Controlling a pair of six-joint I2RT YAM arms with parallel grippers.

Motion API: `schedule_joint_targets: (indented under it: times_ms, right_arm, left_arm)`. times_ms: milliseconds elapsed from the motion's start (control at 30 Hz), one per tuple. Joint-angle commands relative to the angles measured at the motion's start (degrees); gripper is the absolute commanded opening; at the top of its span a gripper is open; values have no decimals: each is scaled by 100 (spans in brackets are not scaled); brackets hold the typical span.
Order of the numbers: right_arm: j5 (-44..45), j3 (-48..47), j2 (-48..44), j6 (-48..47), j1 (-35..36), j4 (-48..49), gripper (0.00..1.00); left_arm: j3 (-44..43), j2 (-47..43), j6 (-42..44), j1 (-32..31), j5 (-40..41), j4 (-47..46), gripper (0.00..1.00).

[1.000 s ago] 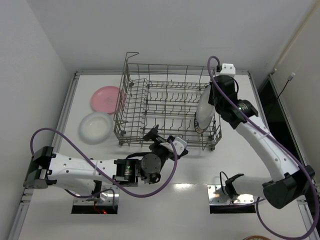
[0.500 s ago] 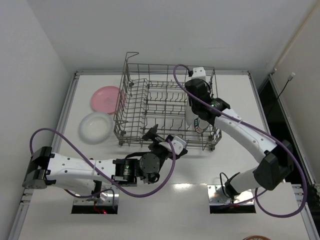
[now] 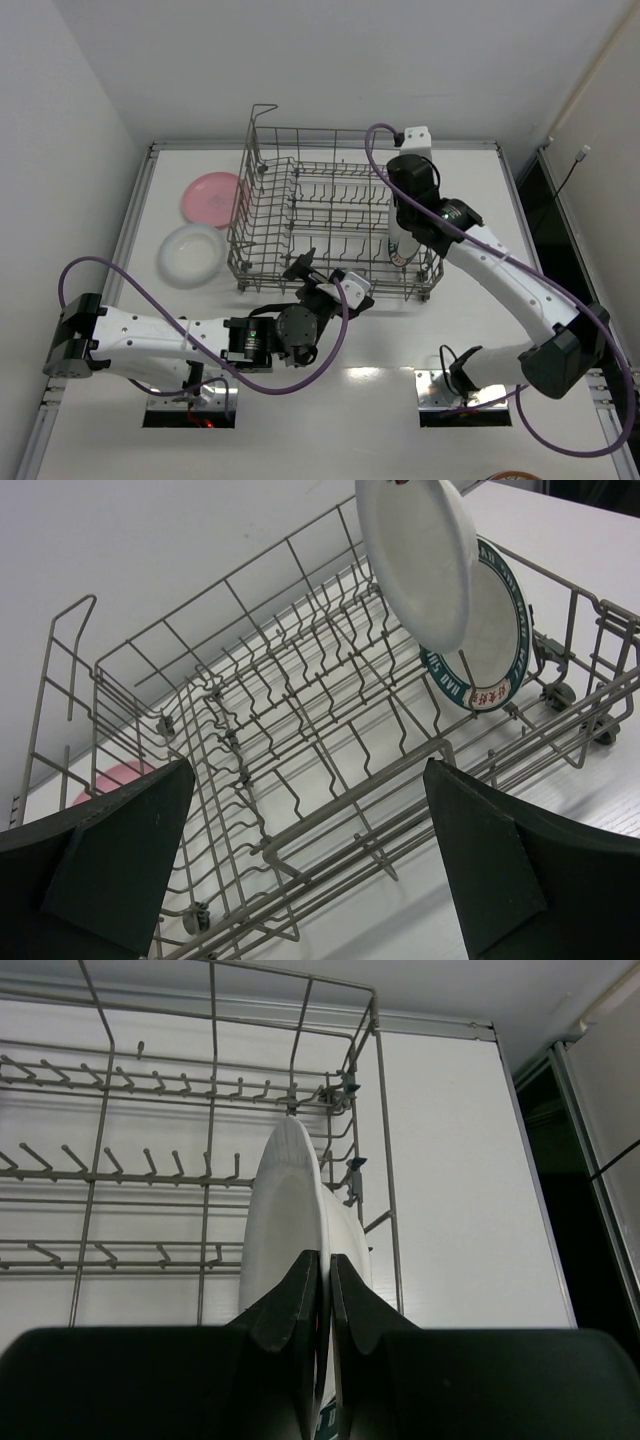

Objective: Load the plates into the dish rack

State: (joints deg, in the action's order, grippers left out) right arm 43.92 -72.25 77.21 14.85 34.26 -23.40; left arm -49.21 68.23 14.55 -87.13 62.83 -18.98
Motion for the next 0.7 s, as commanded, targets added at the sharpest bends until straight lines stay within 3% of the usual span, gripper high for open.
schedule_joint_targets:
  times_ms: [0, 433, 533, 633, 667]
  right_arm:
    - [302, -167, -417, -176, -7, 433, 0]
    - [-208, 255, 215, -237, -77, 626, 0]
    - [-332, 378, 320, -299, -77, 731, 6]
    - [-384, 492, 374, -228, -77, 731, 17]
    - [-384, 492, 443, -150, -77, 731, 26]
  left_arm:
    - [8, -161, -31, -58, 10, -317, 100]
    - [8, -161, -31, -58, 10, -317, 100]
    - [8, -161, -31, -58, 10, -317, 100]
    - [8, -161, -31, -58, -42, -317, 100]
    - [8, -161, -83, -58, -43, -317, 100]
